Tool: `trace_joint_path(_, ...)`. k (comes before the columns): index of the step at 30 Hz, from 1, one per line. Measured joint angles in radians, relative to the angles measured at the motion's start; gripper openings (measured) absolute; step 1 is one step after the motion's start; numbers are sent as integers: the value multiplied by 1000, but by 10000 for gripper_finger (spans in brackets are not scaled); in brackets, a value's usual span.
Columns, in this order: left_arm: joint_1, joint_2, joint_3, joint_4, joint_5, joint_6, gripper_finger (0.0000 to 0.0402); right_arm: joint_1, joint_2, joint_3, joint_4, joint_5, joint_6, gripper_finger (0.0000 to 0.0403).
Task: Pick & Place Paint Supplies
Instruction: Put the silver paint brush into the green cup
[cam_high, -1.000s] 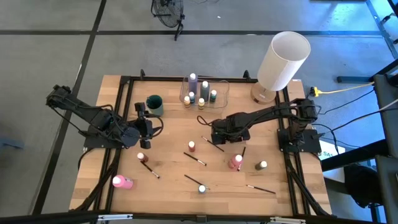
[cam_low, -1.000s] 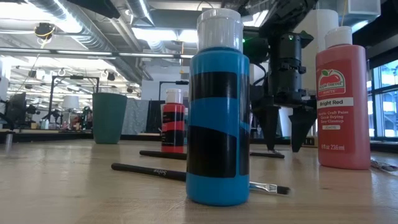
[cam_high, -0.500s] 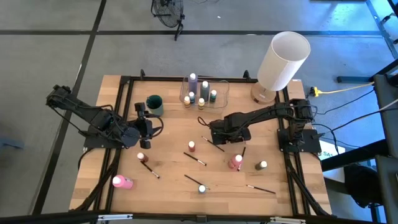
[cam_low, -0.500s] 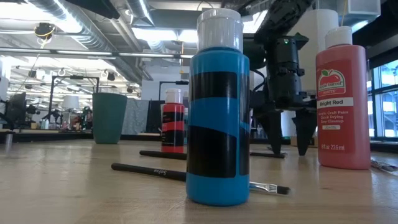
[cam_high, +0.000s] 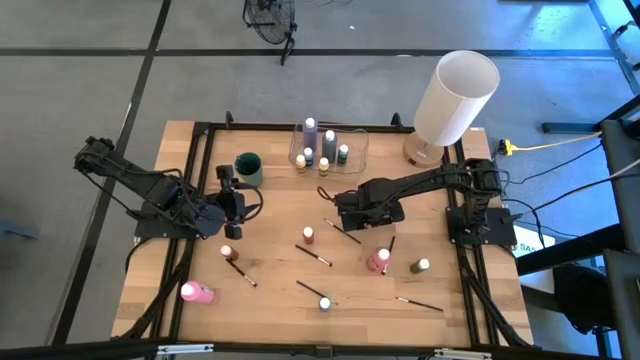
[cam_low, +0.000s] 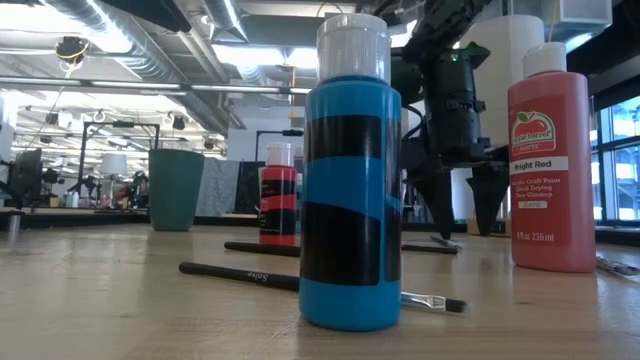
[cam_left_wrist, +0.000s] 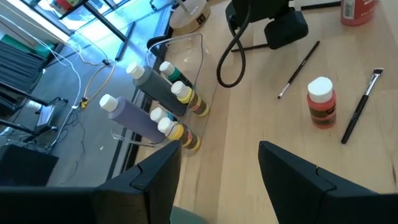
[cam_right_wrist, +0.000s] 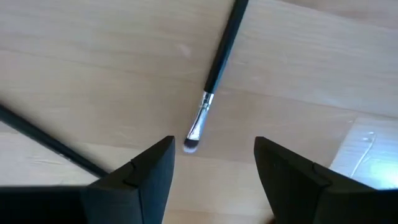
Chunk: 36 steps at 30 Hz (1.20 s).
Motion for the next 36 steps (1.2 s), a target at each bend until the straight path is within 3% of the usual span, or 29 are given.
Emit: trace_joint_path(36, 0, 0, 0, -36, 17, -53, 210, 13, -3, 1, 79, -15, -7, 224)
